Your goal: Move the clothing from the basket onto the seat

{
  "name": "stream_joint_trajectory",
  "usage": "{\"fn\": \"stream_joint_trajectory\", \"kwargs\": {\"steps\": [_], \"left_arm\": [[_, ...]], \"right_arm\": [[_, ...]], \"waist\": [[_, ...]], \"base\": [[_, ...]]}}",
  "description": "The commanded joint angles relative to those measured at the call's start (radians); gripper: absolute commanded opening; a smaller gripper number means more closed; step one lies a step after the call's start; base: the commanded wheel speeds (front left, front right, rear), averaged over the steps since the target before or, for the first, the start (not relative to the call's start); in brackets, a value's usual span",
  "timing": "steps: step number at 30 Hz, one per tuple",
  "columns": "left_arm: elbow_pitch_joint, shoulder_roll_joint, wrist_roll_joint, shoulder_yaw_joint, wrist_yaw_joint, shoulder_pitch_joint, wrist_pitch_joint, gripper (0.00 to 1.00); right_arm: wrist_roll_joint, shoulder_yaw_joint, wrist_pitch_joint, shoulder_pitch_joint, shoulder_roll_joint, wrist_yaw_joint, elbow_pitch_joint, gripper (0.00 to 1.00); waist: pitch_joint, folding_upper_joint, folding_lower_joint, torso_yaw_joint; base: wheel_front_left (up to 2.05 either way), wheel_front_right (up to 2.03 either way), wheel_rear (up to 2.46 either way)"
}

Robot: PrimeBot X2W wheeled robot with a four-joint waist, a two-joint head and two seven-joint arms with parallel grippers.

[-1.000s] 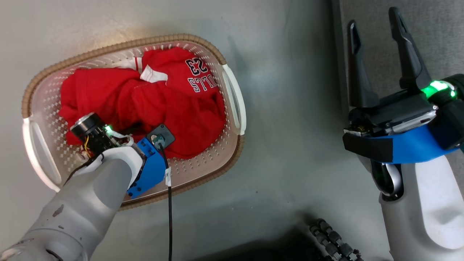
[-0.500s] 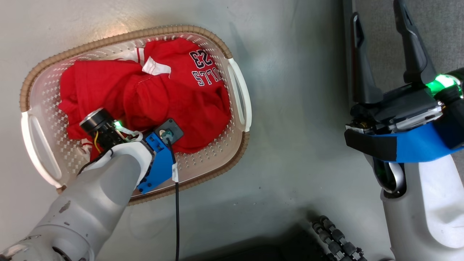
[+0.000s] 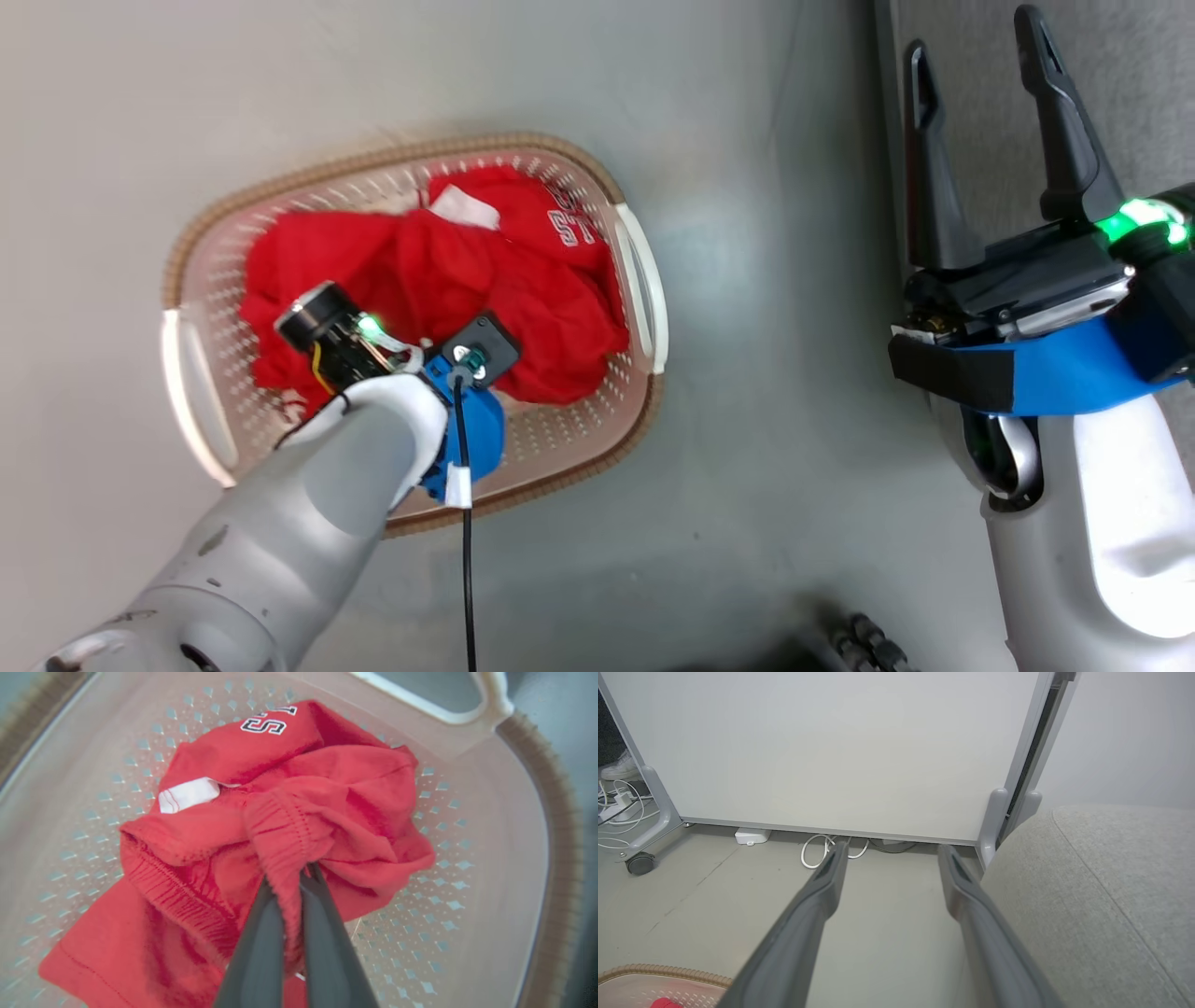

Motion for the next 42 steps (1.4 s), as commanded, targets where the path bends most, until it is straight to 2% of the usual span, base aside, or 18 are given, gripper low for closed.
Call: {"fn": "stream_joint_trajectory", "kwargs": {"steps": [1, 10, 19, 28, 42], "left_arm": [[-0.007, -0.007, -0.012, -0.003, 0.0, 0.006, -0.023, 0.0], [-0.066, -0.022, -0.072, 0.044, 0.0, 0.016, -0.065, 0.0], [-0.234, 0.025, -0.044, 0.202, 0.03, 0.086, -0.065, 0.0], [-0.311, 0.054, -0.004, 0.345, 0.024, 0.162, -0.065, 0.0], [-0.459, 0.03, 0.06, 0.504, 0.005, 0.274, -0.065, 0.0]], "right_arm": [[-0.003, -0.001, -0.003, 0.016, -0.002, 0.0, 0.008, 1.0], [-0.011, -0.009, -0.003, 0.067, -0.002, 0.0, 0.046, 1.0], [-0.002, -0.007, -0.003, 0.127, -0.002, 0.0, 0.068, 1.0], [0.021, -0.018, -0.003, 0.207, -0.002, 0.0, 0.091, 1.0], [0.031, -0.036, -0.003, 0.342, -0.002, 0.0, 0.117, 1.0]], "waist": [[-0.062, 0.0, 0.0, 0.029], [-0.218, 0.0, 0.0, 0.072], [-0.381, 0.0, 0.0, 0.084], [-0.548, 0.0, 0.0, 0.085], [-0.741, 0.0, 0.0, 0.117]], "base": [[0.0, 0.0, 0.0], [0.0, 0.0, 0.0], [0.0, 0.0, 0.0], [0.0, 0.0, 0.0], [0.0, 0.0, 0.0]]}}
